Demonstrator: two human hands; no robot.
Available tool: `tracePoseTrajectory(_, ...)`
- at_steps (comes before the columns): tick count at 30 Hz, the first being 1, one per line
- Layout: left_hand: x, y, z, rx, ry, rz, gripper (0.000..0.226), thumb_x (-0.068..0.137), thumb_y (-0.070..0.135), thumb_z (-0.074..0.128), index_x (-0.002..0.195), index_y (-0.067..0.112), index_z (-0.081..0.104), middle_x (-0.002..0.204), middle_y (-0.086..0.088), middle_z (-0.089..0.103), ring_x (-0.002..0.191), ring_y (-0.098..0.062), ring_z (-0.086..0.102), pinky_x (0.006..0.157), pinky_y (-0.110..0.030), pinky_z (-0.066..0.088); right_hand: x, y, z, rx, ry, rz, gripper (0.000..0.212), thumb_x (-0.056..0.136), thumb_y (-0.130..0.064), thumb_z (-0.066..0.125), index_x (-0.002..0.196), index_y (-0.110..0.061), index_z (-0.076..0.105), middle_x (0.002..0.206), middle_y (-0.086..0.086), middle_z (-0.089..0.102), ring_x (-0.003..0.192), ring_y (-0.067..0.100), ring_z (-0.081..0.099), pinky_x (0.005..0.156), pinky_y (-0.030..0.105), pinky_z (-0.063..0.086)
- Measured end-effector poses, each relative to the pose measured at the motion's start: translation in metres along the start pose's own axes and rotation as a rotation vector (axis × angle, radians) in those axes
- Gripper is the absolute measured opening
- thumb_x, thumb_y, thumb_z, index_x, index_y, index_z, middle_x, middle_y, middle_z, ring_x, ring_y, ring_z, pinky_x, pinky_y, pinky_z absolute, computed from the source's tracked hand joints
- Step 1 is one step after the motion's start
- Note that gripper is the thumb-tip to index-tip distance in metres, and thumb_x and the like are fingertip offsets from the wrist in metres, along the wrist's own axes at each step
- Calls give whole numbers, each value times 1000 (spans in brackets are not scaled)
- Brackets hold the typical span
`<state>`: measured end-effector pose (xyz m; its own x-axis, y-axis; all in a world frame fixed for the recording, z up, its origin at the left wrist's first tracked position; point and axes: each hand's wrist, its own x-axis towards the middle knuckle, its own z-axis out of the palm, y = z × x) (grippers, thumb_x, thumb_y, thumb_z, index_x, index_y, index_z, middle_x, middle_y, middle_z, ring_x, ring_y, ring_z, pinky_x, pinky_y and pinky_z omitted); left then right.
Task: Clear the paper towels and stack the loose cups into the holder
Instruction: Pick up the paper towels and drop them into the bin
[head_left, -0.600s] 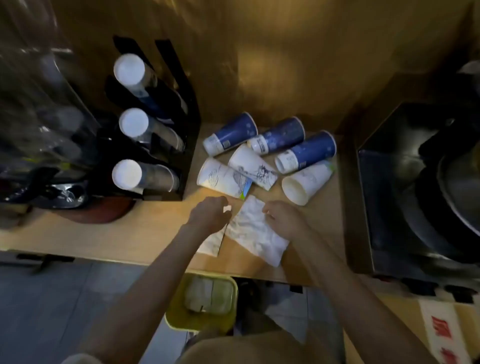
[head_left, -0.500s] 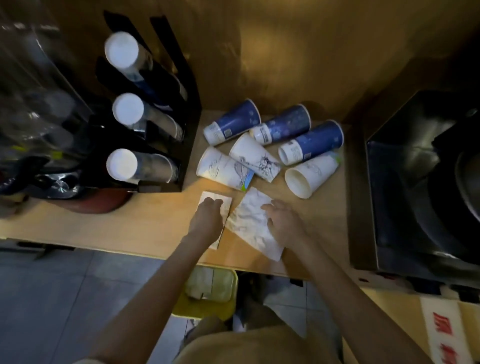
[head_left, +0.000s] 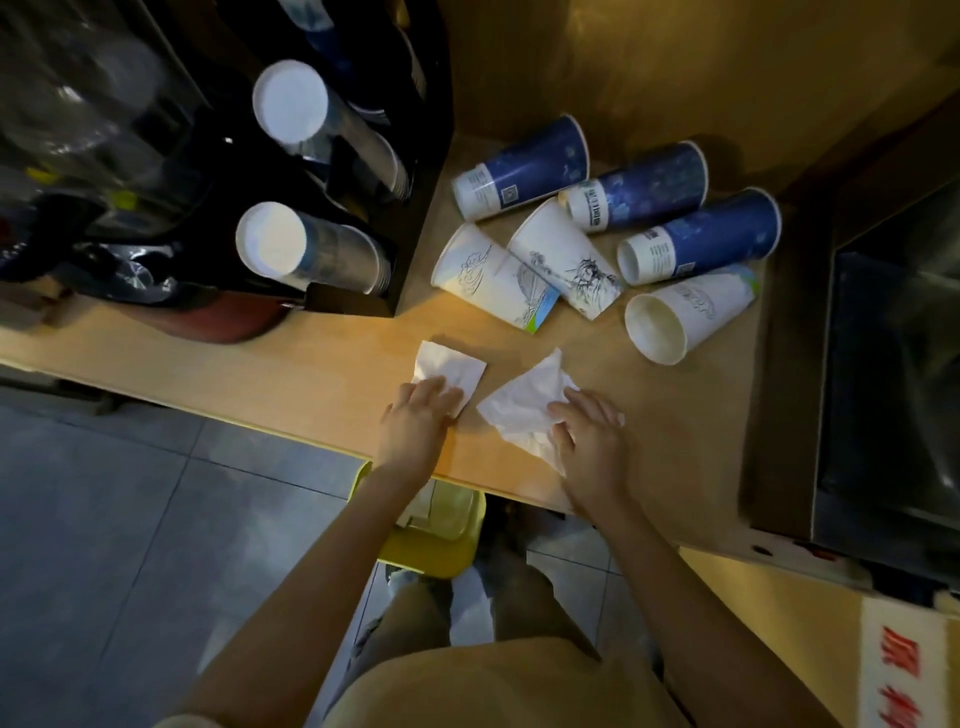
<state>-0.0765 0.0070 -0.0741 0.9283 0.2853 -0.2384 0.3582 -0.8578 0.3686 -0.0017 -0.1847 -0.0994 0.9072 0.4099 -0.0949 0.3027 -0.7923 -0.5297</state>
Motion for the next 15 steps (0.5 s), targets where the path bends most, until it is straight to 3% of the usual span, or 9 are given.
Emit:
tracePoseTrajectory(2,-10,-9,-1,-74,18,-12,29,67,-4,58,91,9,68,95,-25,66,82,-45,61,58,-43,54,-9,-8,9,26,23,16,31,74,-16,42,84,-9,70,96,15,70,98,24,50,85,36,40)
tracePoseTrajectory(4,-23,-16,-5,-182,-7,-59,31,70,-5,56,96,6,69,96,-27,61,84,-45,59,64,-44,51,-20,-18,16,48,-6,40,33,74,-16,39,84,-6,69,90,14,68,94,26,51,78,38,49)
tracePoseTrajectory(7,-42,-32,-6,-273,-51,-152,29,76,0,59,104,4,67,107,-25,57,92,-42,58,73,-37,46,-40,-41,24,77,-114,70,32,76,-12,41,85,1,68,89,19,65,85,35,59,71,32,42)
tracePoseTrajectory(11,-73,-56,-4,-411,-46,-237,15,78,5,61,89,-1,68,77,-15,56,83,-39,59,60,-26,26,-67,-78,36,164,-253,6,29,73,-8,49,94,0,68,92,23,65,79,37,61,66,27,38)
tracePoseTrajectory(15,-100,-89,10,-442,-101,-339,20,84,17,59,100,11,69,95,-19,72,88,-36,62,66,-27,37,-94,-98,57,254,-281,15,34,80,-10,49,109,-12,68,110,18,64,93,32,60,75,27,42)
